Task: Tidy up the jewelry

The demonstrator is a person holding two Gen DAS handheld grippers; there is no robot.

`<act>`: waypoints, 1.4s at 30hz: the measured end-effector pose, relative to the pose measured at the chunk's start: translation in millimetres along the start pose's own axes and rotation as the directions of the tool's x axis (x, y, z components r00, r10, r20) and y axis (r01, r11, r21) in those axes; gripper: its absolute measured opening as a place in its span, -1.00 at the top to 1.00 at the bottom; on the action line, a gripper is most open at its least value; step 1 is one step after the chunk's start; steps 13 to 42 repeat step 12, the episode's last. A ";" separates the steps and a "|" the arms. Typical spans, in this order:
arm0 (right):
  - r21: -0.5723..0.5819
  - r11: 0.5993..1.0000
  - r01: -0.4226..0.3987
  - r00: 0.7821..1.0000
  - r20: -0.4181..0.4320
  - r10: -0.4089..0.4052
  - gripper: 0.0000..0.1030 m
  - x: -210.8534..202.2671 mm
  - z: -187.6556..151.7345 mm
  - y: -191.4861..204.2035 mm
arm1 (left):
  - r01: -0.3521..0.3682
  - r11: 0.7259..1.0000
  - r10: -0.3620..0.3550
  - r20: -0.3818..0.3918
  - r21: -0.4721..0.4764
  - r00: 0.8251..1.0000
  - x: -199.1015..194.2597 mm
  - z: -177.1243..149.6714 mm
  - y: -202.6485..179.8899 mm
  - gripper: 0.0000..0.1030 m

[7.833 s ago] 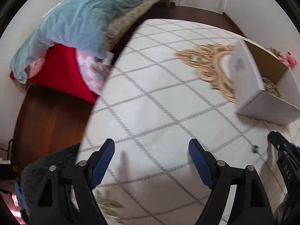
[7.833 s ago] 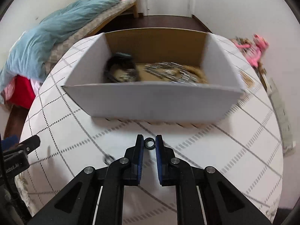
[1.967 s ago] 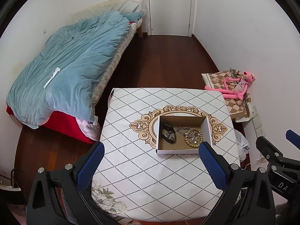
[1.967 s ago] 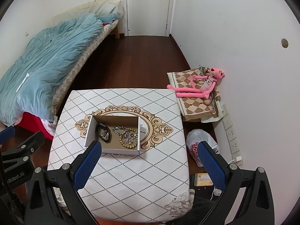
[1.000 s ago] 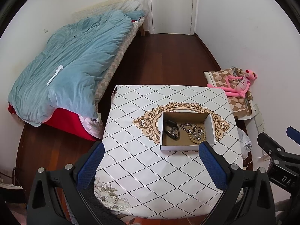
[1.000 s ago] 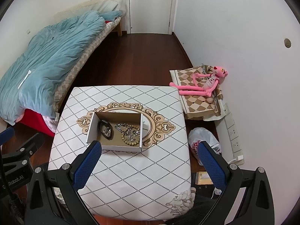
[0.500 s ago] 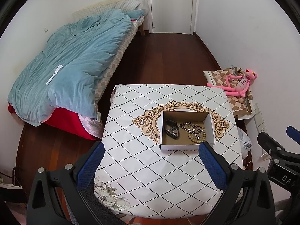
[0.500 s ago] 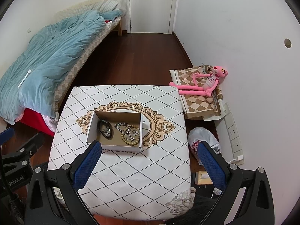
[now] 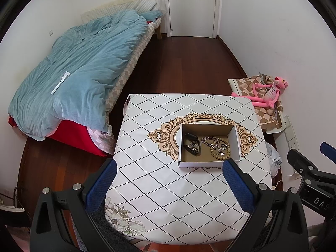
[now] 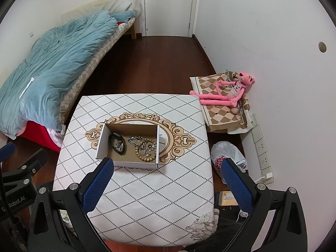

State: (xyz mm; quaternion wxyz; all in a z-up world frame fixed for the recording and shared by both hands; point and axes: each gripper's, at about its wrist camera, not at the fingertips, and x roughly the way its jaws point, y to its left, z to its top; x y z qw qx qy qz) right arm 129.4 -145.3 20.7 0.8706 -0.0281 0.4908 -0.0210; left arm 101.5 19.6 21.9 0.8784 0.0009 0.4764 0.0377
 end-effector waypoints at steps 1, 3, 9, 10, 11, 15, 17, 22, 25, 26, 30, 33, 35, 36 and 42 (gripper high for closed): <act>0.001 1.000 -0.001 1.000 -0.001 0.001 -1.00 0.2 0.0 -0.6 | 0.000 1.000 0.000 0.000 -0.001 1.000 0.0 -0.2 0.3 -0.99; 0.002 1.000 -0.002 1.000 0.000 0.002 -1.00 -0.2 -0.1 -0.5 | -0.001 1.000 0.001 0.001 0.000 1.000 0.0 0.0 0.1 -0.99; 0.000 1.000 -0.004 1.000 0.001 0.004 -1.00 -0.4 0.3 -0.4 | 0.003 1.000 -0.003 0.007 0.000 1.000 -0.5 -0.5 -0.9 -0.99; 0.000 1.000 -0.005 1.000 -0.001 0.005 -1.00 -0.3 0.1 -0.3 | 0.002 1.000 -0.002 0.011 0.000 1.000 -1.0 -0.9 -1.4 -0.99; 0.000 1.000 -0.005 1.000 -0.001 0.005 -1.00 -0.5 0.6 -0.8 | 0.003 1.000 -0.003 0.015 0.001 1.000 -1.9 -1.3 -1.6 -0.99; -0.001 1.000 -0.005 1.000 -0.001 0.005 -1.00 -0.7 1.0 -1.4 | 0.007 1.000 -0.007 0.014 0.001 1.000 -1.8 -0.6 -3.0 -0.99; -0.001 1.000 -0.005 1.000 -0.001 0.005 -1.00 -0.7 1.0 -1.4 | 0.007 1.000 -0.007 0.014 0.001 1.000 -1.8 -0.6 -3.0 -0.99; -0.001 1.000 -0.005 1.000 -0.001 0.005 -1.00 -0.7 1.0 -1.4 | 0.007 1.000 -0.007 0.014 0.001 1.000 -1.8 -0.6 -3.0 -0.99; -0.001 1.000 -0.005 1.000 -0.001 0.005 -1.00 -0.7 1.0 -1.4 | 0.007 1.000 -0.007 0.014 0.001 1.000 -1.8 -0.6 -3.0 -0.99; -0.001 1.000 -0.005 1.000 -0.001 0.005 -1.00 -0.7 1.0 -1.4 | 0.007 1.000 -0.007 0.014 0.001 1.000 -1.8 -0.6 -3.0 -0.99; -0.001 1.000 -0.005 1.000 -0.001 0.005 -1.00 -0.7 1.0 -1.4 | 0.007 1.000 -0.007 0.014 0.001 1.000 -1.8 -0.6 -3.0 -0.99; -0.001 1.000 -0.005 1.000 -0.001 0.005 -1.00 -0.7 1.0 -1.4 | 0.007 1.000 -0.007 0.014 0.001 1.000 -1.8 -0.6 -3.0 -0.99; -0.001 1.000 -0.005 1.000 -0.001 0.005 -1.00 -0.7 1.0 -1.4 | 0.007 1.000 -0.007 0.014 0.001 1.000 -1.8 -0.6 -3.0 -0.99; -0.001 1.000 -0.005 1.000 -0.001 0.005 -1.00 -0.7 1.0 -1.4 | 0.007 1.000 -0.007 0.014 0.001 1.000 -1.8 -0.6 -3.0 -0.99; -0.001 1.000 -0.005 1.000 -0.001 0.005 -1.00 -0.7 1.0 -1.4 | 0.007 1.000 -0.007 0.014 0.001 1.000 -1.8 -0.6 -3.0 -0.99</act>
